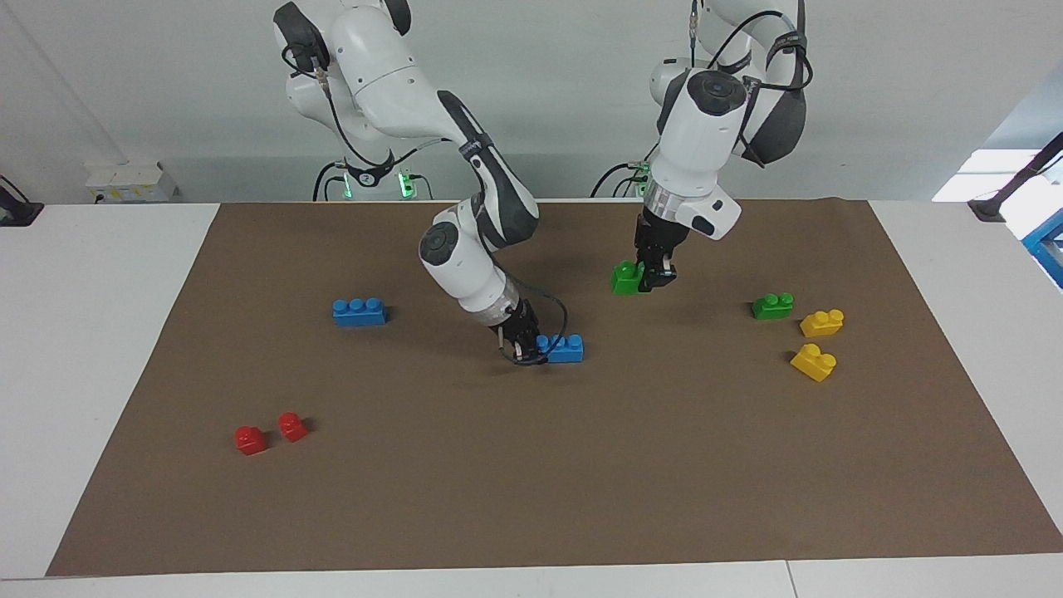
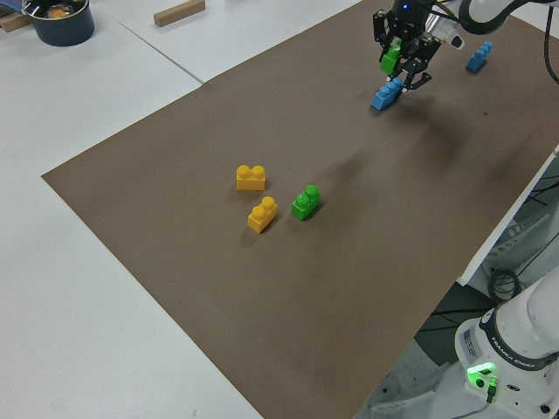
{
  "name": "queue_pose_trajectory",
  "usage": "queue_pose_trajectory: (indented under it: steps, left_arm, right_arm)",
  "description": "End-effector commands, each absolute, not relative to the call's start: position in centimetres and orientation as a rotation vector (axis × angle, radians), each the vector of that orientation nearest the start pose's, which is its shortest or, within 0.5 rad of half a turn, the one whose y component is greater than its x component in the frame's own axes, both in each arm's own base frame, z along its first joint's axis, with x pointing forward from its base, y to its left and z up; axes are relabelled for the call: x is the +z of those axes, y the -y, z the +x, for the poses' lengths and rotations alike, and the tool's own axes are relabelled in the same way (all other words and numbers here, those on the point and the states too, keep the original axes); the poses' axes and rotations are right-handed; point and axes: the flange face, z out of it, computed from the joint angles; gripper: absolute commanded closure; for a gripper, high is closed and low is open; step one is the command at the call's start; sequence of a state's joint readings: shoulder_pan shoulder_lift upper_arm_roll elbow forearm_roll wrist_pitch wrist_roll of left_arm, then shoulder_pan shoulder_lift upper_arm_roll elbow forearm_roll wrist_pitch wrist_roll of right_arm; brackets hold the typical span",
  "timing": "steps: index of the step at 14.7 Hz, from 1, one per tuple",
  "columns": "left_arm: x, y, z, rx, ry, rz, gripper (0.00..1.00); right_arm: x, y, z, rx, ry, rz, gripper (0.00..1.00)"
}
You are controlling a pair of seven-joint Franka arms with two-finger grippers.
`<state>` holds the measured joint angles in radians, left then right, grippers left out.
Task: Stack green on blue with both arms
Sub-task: 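Move the green brick with the left gripper toward the held blue brick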
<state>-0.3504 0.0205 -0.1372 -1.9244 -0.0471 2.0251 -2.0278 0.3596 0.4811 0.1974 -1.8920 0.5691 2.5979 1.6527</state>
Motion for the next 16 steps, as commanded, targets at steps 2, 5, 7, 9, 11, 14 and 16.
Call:
queue_pose_trajectory:
  steps: [2, 5, 7, 9, 11, 14, 16]
  left_arm:
    - [46.9, 28.5, 50.2, 0.036, 2.286, -2.293, 1.00]
    - [46.2, 29.8, 50.0, -0.006, 2.298, -2.285, 1.00]
    - [46.2, 29.9, 50.0, -0.006, 2.298, -2.287, 1.00]
    - [45.5, 30.1, 50.1, -0.003, 2.287, -2.283, 1.00]
    - [43.5, 31.8, 50.1, -0.033, 2.277, -2.259, 1.00]
    - [42.2, 33.2, 50.1, -0.072, 2.309, -2.240, 1.00]
    - [41.3, 33.5, 50.4, -0.071, 2.321, -2.242, 1.00]
  right_arm:
    - [27.0, -32.5, 56.4, 0.406, -1.953, -1.889, 1.00]
    - [27.0, -32.5, 56.4, 0.406, -1.953, -1.889, 1.00]
    - [27.1, -32.5, 56.4, 0.405, -1.952, -1.889, 1.00]
    - [27.0, -32.5, 56.5, 0.405, -1.953, -1.889, 1.00]
    - [27.0, -32.5, 56.5, 0.405, -1.953, -1.889, 1.00]
    - [27.0, -32.4, 56.5, 0.405, -1.954, -1.887, 1.00]
    - [27.0, -32.4, 56.5, 0.405, -1.954, -1.887, 1.00]
